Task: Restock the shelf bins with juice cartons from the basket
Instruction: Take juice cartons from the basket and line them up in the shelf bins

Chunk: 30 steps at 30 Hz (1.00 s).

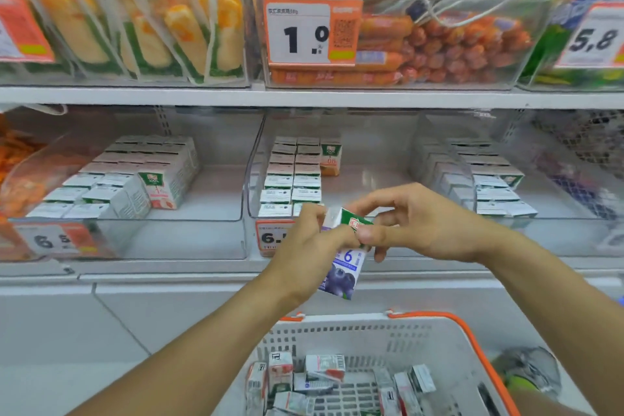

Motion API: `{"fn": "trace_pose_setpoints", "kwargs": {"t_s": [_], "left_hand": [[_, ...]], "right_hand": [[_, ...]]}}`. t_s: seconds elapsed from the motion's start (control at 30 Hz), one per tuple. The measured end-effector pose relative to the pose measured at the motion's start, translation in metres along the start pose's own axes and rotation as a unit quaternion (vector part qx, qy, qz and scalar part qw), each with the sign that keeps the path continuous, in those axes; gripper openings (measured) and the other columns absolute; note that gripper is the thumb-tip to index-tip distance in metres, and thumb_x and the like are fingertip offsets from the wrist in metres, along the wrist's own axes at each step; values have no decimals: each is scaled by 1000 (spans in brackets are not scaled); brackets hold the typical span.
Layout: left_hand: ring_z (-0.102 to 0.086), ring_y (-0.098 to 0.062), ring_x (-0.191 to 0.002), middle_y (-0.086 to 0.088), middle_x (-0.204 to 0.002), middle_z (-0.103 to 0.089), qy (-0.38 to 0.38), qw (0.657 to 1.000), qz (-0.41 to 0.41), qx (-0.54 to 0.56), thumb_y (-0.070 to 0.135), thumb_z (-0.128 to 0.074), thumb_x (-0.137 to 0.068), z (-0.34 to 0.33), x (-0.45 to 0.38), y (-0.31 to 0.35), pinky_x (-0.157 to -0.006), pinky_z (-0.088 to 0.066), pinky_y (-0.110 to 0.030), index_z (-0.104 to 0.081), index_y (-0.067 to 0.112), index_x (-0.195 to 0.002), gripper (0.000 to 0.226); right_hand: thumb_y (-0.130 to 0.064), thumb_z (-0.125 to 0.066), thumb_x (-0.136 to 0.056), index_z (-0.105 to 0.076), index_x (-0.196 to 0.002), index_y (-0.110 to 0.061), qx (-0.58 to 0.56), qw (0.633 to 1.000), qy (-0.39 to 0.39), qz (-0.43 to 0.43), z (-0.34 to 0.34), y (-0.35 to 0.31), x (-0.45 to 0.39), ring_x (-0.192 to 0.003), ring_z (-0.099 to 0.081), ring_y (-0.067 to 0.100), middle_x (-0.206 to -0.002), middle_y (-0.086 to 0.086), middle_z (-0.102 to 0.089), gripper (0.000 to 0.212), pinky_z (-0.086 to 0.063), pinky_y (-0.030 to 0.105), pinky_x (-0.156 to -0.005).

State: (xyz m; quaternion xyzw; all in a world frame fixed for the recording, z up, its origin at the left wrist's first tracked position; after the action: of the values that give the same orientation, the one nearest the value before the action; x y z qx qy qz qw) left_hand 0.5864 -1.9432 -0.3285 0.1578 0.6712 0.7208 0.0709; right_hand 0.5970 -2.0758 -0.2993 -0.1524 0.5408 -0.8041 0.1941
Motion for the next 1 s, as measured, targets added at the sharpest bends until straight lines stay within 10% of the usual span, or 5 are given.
{"fn": "trace_pose_setpoints", "kwargs": {"t_s": [0.2, 0.43, 0.57, 0.7, 1.0], "left_hand": [[-61, -20, -58, 1, -78, -65, -61, 995, 18, -77, 22, -62, -59, -23, 0, -4, -48, -49, -25, -40, 13, -110, 57], [-58, -13, -108, 7, -112, -61, -69, 973, -153, -156, 50, -66, -70, -41, -17, 10, -91, -45, -28, -45, 32, -119, 56], [-51, -12, -107, 9, -113, -56, 103, 846, -306, -425, 42, -67, -88, -50, -32, 30, -93, -40, -29, -50, 22, -120, 41], [-55, -18, -104, 6, -107, -59, 96, 806, -301, -500, 47, -67, -86, -67, -61, 13, -91, -42, -38, -54, 20, -116, 43], [-61, -19, -60, 10, -65, -65, 104, 766, -327, -544, 32, -77, -82, -74, -78, -2, -62, -39, -30, -67, 22, -78, 15]], "right_hand": [[5, -81, -72, -65, -114, -4, -57, 998, -4, -35, 9, 28, 33, -81, -72, 35, -112, 10, -68, 46, -59, 47, -84], [-3, -87, -63, -65, -107, -9, -58, 992, 112, 26, 83, 23, 76, -77, -69, 38, -114, 14, -65, 49, -55, 50, -73], [-5, -85, -58, -66, -101, -14, -27, 936, 344, 71, 165, 26, 130, -84, -73, 25, -106, 6, -68, 48, -60, 43, -83], [1, -82, -74, -64, -108, -25, 129, 839, 528, 20, 223, 45, 174, -73, -73, 8, -114, 3, -66, 46, -60, 30, -77], [-3, -86, -67, -68, -95, -31, 283, 821, 466, -168, 275, 90, 125, -84, -64, 21, -102, 4, -71, 43, -50, 31, -77]]}}
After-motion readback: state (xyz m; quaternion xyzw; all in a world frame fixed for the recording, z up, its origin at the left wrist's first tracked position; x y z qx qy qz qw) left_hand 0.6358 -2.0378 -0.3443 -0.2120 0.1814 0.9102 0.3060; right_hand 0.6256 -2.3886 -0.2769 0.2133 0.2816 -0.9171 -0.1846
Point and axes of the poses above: each hand's wrist, its own x-axis away from the middle knuckle, its own z-axis out of the back of the hand, y = z × x, the point moved 7 cm from there along -x, towards the middle knuckle
